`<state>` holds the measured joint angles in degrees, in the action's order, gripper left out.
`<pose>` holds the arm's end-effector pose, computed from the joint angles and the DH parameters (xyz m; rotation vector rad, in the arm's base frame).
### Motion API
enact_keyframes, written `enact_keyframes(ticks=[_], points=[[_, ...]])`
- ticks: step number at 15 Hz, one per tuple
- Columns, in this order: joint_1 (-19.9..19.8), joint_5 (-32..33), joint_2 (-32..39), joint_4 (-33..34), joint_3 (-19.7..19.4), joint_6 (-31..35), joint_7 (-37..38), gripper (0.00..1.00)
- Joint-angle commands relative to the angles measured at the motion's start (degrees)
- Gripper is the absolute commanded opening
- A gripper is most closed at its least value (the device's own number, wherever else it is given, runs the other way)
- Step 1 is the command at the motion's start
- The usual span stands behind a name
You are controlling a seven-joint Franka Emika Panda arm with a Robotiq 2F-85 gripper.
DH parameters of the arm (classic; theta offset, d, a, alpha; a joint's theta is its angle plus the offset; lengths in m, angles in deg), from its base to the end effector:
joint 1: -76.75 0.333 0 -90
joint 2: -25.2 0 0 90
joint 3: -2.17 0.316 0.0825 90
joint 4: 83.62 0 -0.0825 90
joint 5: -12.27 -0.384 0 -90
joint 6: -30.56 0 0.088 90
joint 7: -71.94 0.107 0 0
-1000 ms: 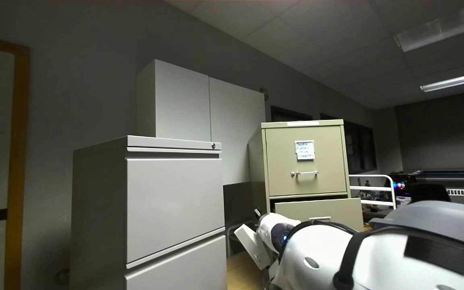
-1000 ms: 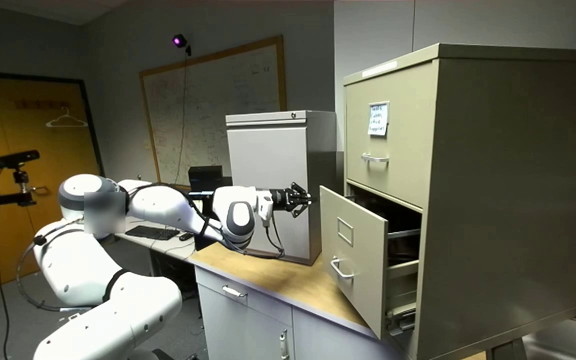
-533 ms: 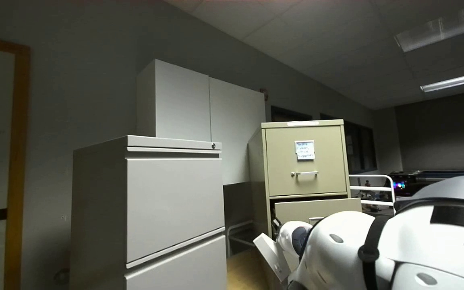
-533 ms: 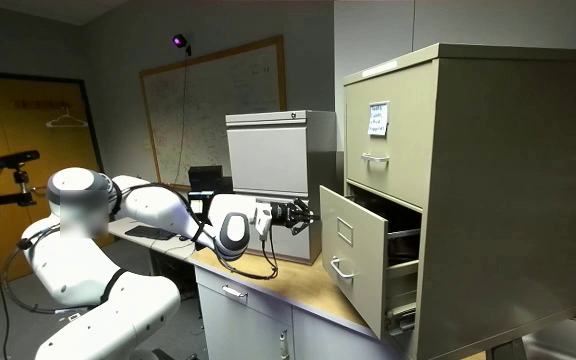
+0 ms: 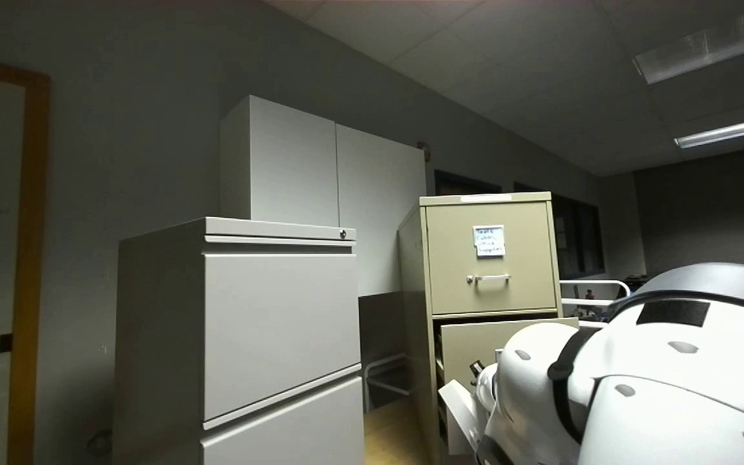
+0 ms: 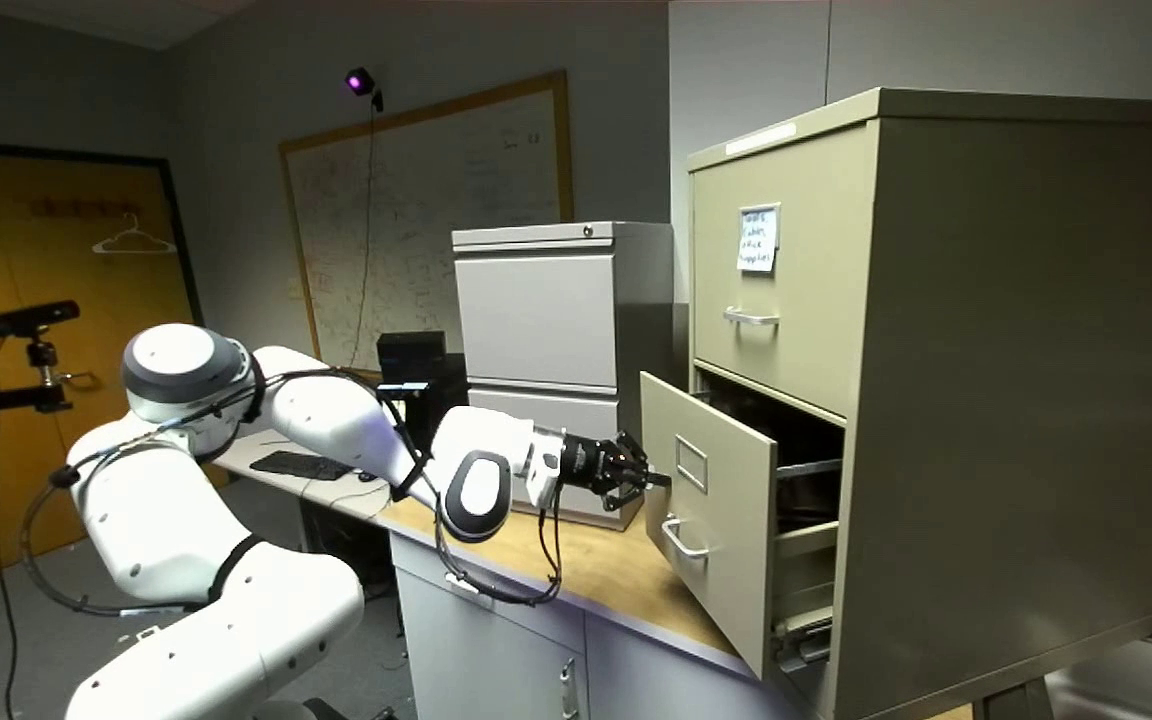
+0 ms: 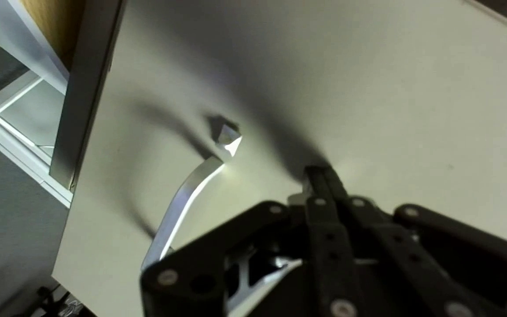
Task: Close the bottom drawer
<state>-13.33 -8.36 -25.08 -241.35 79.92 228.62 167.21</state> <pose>0.4150 -0.1124 0.4120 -1.4143 2.0395 -1.8032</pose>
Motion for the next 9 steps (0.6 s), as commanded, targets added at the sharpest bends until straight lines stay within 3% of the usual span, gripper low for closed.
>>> enact_keyframes(ticks=[1, 4, 9], points=[[-7.9, -2.2, -0.2, 6.7, 5.4, -1.9, 0.0, 0.00], [-12.1, -3.9, -3.9, 10.8, 8.4, -4.8, 0.6, 0.00], [-15.5, -2.9, -6.4, 15.9, 8.6, -10.0, 0.3, 0.00]])
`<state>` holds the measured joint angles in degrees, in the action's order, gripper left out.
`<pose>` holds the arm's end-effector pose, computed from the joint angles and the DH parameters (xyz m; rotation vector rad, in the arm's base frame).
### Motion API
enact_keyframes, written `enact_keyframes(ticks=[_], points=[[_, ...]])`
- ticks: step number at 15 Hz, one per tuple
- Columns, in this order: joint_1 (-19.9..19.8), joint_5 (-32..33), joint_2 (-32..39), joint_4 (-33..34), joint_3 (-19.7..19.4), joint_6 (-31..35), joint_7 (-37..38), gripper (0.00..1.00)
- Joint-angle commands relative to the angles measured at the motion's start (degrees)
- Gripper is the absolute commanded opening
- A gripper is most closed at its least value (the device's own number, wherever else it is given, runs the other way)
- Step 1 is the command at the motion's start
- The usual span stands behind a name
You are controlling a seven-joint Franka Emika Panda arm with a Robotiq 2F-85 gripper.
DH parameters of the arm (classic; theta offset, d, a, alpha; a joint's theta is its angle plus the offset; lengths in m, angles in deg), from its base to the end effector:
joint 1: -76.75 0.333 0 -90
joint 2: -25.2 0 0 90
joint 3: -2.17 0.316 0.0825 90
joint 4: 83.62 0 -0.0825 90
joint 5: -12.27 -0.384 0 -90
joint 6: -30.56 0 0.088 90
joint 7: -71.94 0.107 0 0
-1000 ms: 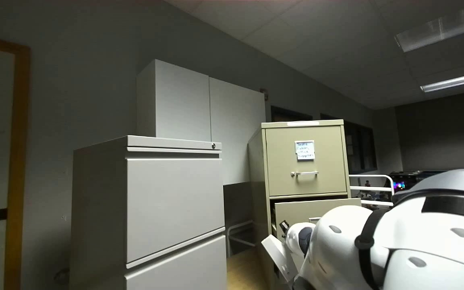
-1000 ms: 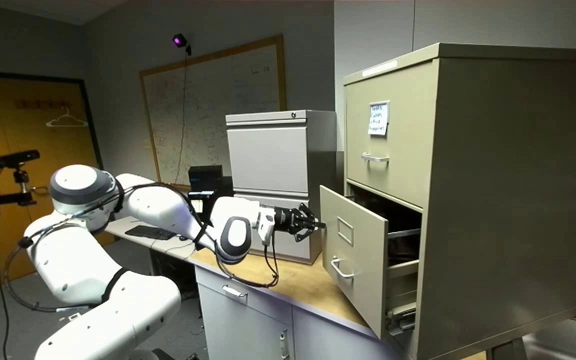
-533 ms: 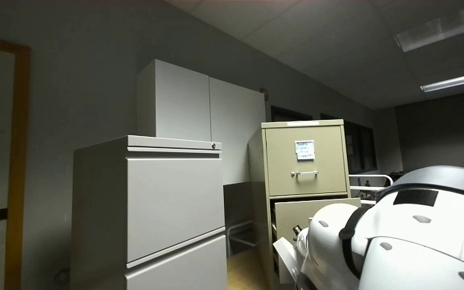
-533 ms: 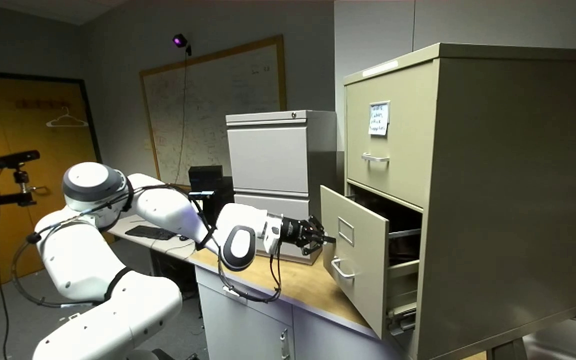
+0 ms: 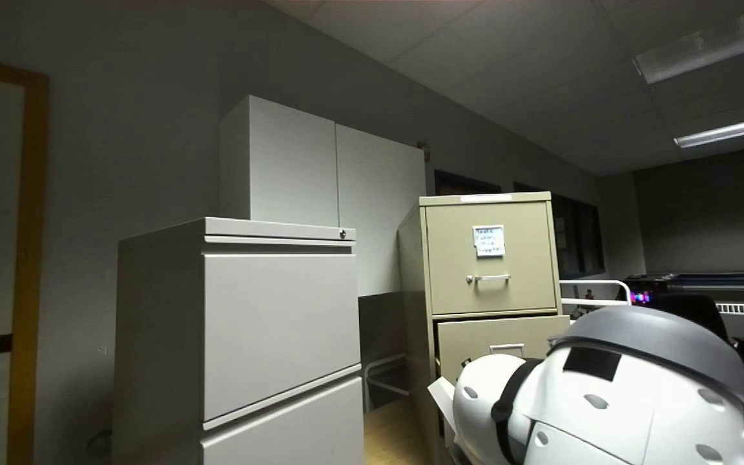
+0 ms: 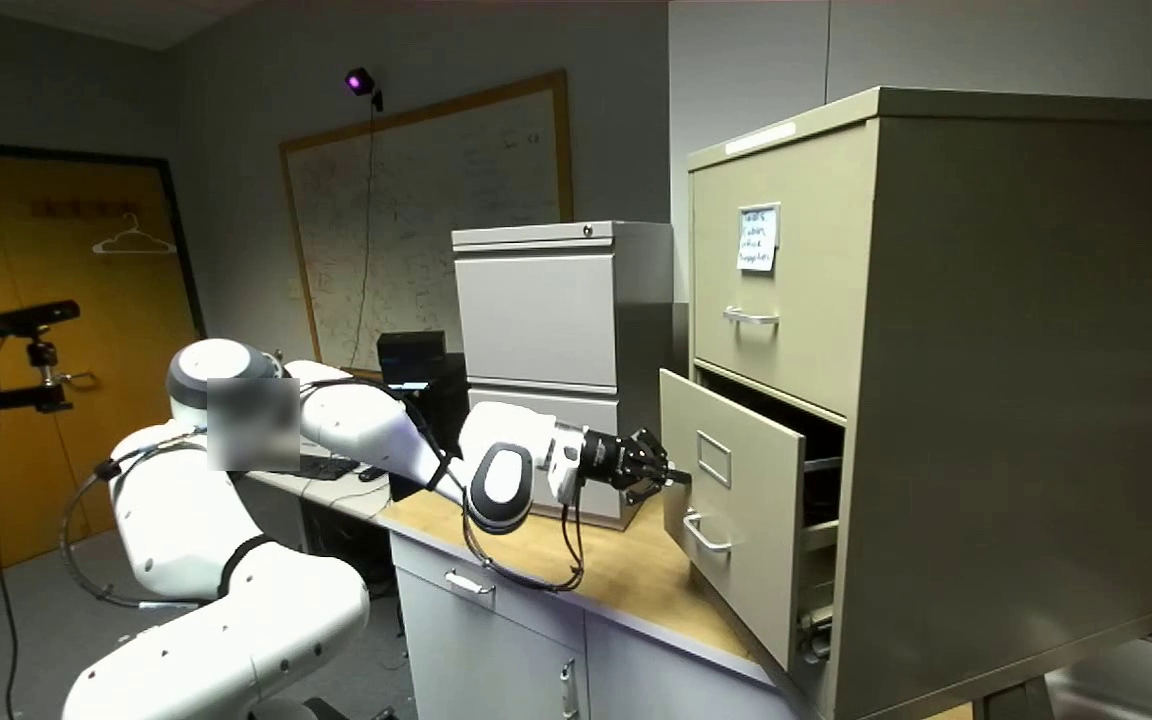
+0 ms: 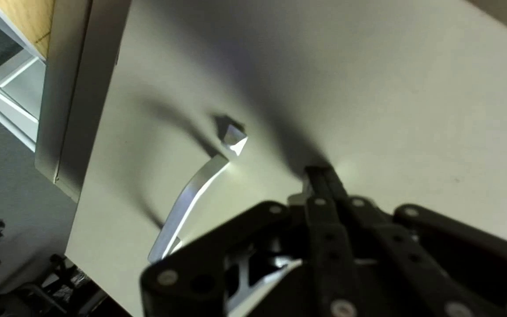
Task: Close the bottom drawer
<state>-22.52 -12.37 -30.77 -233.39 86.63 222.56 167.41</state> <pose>0.4549 -0.1252 0.4087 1.3904 -2.1065 1.8608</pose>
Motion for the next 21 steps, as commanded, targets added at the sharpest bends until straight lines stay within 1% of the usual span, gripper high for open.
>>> enact_keyframes(ticks=[1, 4, 8, 11, 15, 18, 21], points=[[-6.7, 1.7, -0.8, 8.9, 1.6, -5.1, -0.1, 0.00], [-8.1, 3.5, -1.8, 11.9, 0.9, -9.8, -0.9, 0.00], [-9.3, 6.9, -0.8, 15.6, 0.3, -16.2, -1.5, 0.00], [-9.1, 9.0, 0.7, 17.5, -0.3, -21.2, -1.8, 0.00], [-9.2, 11.3, 1.5, 19.5, -0.8, -25.7, -1.9, 0.01], [-9.7, 12.3, 1.5, 20.6, -0.7, -26.7, -1.3, 0.00], [-10.4, 12.4, 1.4, 20.6, -0.2, -22.3, -1.2, 0.00]])
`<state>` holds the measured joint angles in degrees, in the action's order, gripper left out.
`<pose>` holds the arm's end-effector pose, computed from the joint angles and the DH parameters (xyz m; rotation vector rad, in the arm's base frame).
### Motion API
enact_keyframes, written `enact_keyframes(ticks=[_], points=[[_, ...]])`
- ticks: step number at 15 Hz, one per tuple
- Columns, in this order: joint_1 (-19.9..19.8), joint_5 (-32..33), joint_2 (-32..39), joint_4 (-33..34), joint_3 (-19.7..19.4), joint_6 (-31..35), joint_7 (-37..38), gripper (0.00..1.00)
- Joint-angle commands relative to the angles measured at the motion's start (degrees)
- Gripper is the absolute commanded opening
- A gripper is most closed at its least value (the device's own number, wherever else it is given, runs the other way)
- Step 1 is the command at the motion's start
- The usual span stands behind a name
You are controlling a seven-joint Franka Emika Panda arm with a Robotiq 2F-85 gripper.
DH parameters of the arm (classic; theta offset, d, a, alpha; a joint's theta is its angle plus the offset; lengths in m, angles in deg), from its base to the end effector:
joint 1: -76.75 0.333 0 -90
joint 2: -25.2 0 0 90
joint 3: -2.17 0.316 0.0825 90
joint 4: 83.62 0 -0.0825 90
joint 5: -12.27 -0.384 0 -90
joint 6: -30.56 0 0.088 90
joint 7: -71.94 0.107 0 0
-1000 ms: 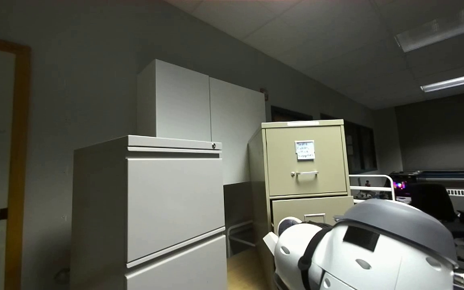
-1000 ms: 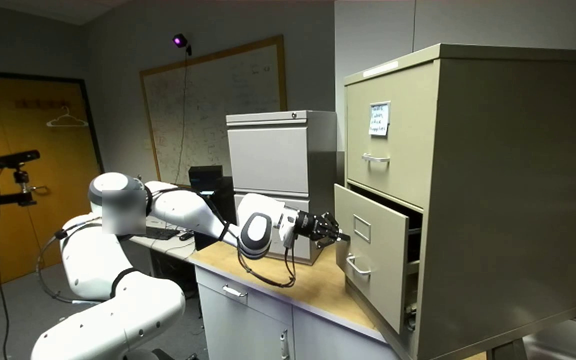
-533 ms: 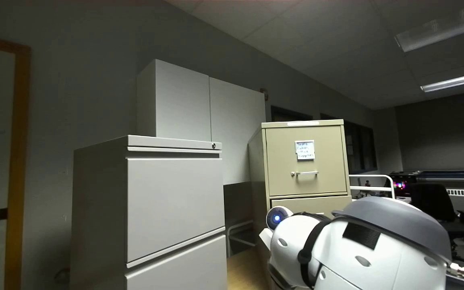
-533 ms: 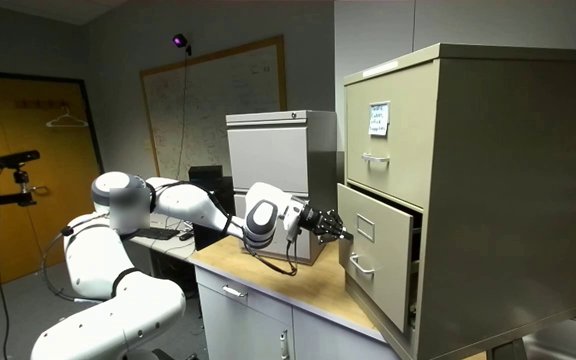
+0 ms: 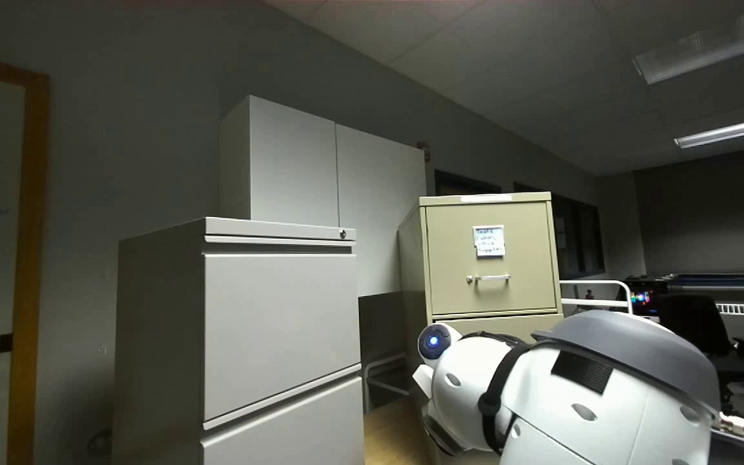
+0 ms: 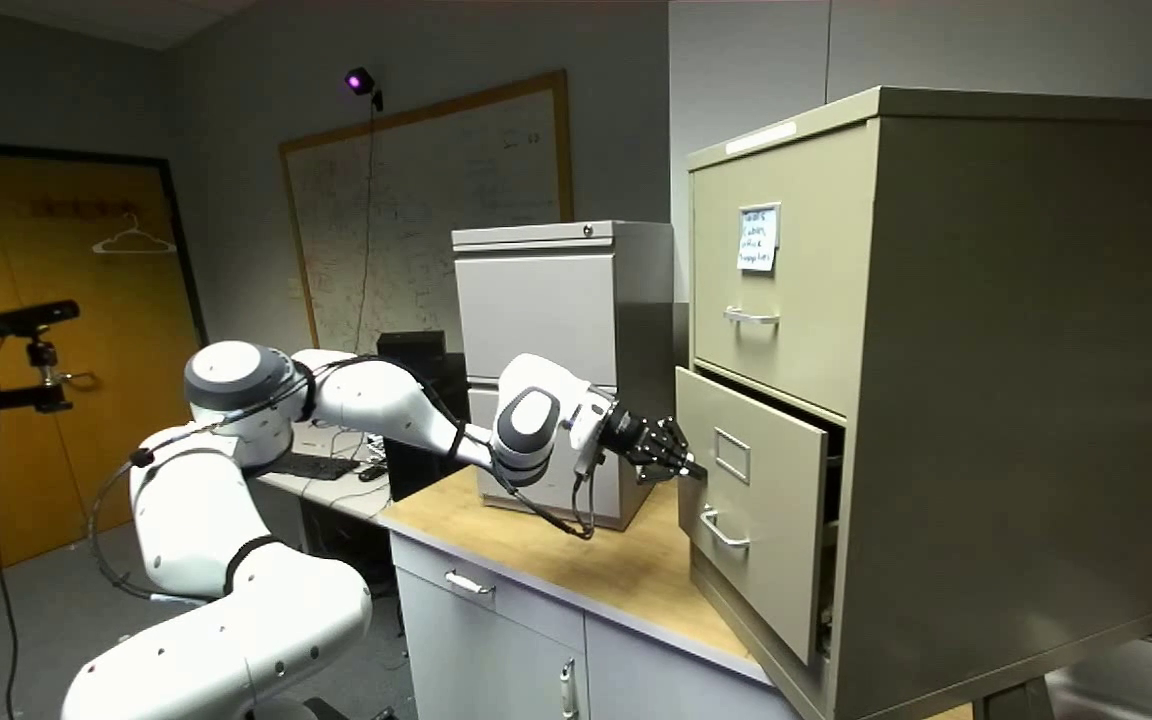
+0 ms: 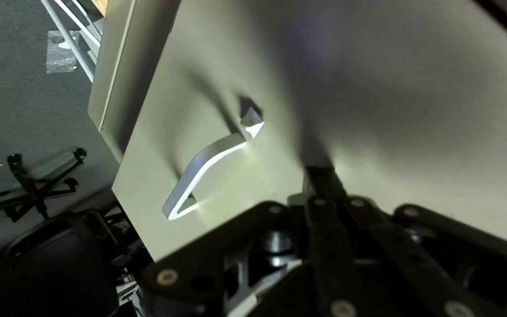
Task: Close the bottom drawer
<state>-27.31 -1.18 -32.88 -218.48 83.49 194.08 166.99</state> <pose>0.5148 -0.1356 0.4397 1.3663 -2.0707 1.4737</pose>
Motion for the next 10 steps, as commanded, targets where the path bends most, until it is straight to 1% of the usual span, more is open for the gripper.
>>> enact_keyframes(ticks=[1, 3, 4, 5, 7, 9, 10], points=[[-6.0, 0.9, 3.0, 5.8, 3.1, 7.1, -0.2, 0.00], [-6.3, 0.2, 3.4, 5.9, 3.4, 8.0, 0.4, 0.00], [-0.5, -1.4, -0.8, 1.3, 3.4, 6.8, 3.9, 0.00], [-0.6, -1.8, -1.4, 1.7, 4.4, 7.1, 5.2, 0.00], [-1.9, -2.4, -2.3, 4.1, 7.8, 8.8, 7.8, 0.00], [-4.5, -2.6, -3.8, 8.6, 11.7, 9.5, 10.1, 0.00], [-5.0, -2.6, -4.6, 10.4, 12.8, 9.2, 10.8, 0.00]])
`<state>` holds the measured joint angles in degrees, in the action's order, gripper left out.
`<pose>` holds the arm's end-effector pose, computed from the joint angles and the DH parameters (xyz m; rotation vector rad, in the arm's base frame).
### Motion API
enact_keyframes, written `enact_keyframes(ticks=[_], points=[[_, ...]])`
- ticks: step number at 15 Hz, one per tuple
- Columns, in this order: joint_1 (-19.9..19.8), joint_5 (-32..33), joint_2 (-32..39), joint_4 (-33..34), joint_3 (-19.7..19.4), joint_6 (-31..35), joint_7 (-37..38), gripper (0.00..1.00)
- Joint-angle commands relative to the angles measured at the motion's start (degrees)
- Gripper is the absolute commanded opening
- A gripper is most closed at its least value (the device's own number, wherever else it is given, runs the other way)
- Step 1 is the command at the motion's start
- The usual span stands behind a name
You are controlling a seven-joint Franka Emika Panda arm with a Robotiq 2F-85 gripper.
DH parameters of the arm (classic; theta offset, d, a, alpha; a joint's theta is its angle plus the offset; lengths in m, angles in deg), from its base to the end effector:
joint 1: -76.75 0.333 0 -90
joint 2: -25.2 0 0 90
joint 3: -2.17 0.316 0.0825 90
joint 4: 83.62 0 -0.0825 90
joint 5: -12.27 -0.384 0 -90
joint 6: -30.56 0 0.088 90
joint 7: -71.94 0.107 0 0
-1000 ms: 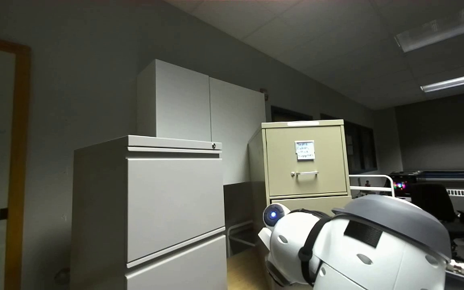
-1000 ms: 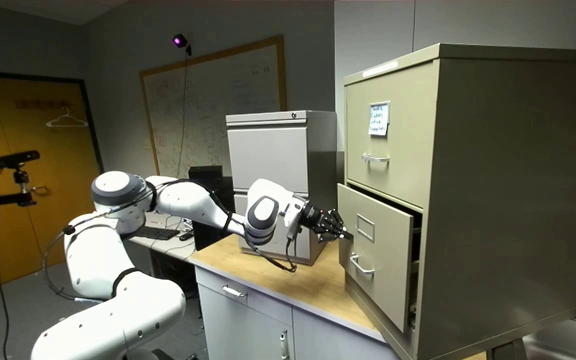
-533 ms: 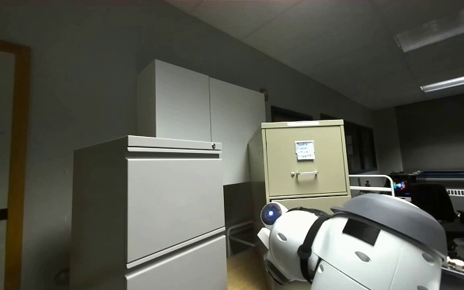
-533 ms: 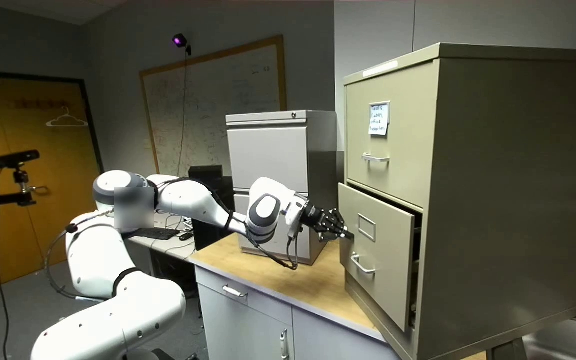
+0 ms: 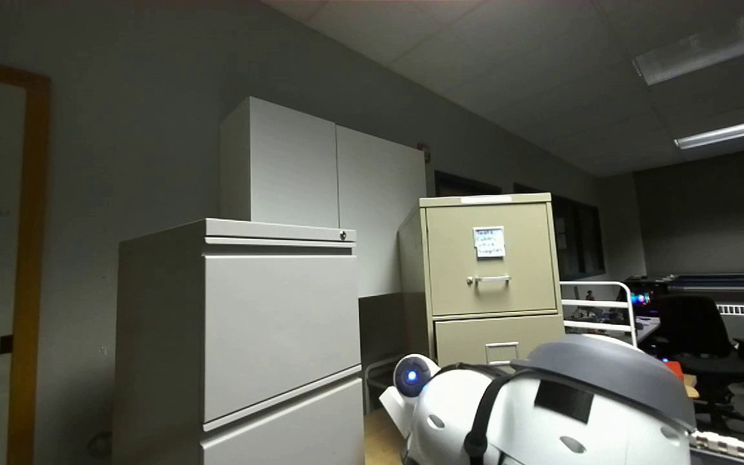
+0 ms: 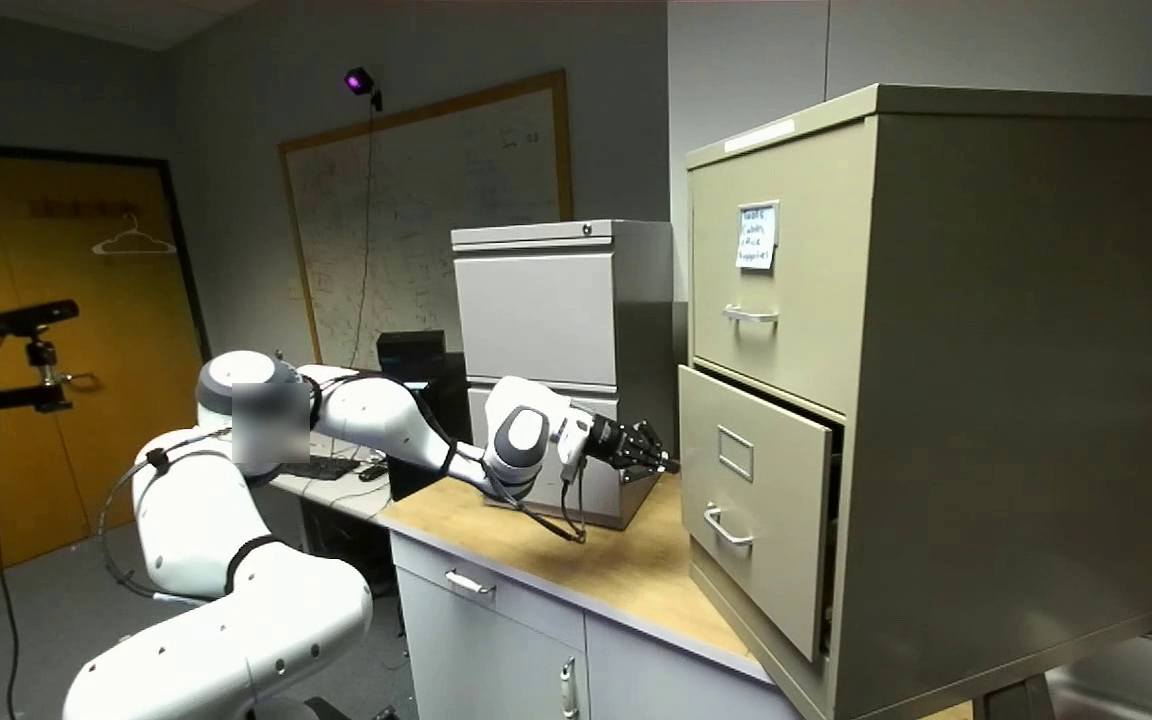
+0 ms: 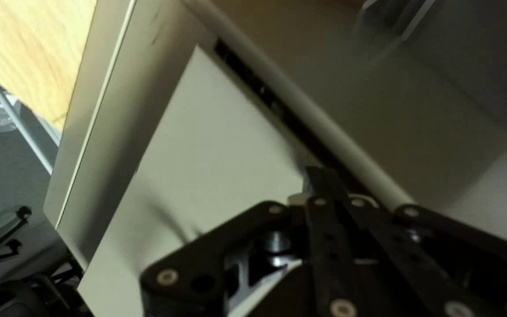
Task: Close the bottom drawer
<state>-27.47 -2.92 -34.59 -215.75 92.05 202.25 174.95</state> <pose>0.5568 -0.0700 0.3962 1.5016 -2.0795 1.6372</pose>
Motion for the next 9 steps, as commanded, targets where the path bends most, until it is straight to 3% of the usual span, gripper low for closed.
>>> enact_keyframes(ticks=[1, 5, 8, 9], points=[[-5.8, -0.8, -4.0, 9.7, 5.0, 0.9, 3.4, 0.00], [-7.0, -0.6, -2.4, 13.3, 5.8, 2.7, 1.1, 0.00], [-5.4, 1.4, 6.7, 11.0, 7.8, 8.0, -6.2, 0.01], [-4.4, 2.1, 8.3, 9.6, 7.9, 10.3, -8.9, 0.24]])
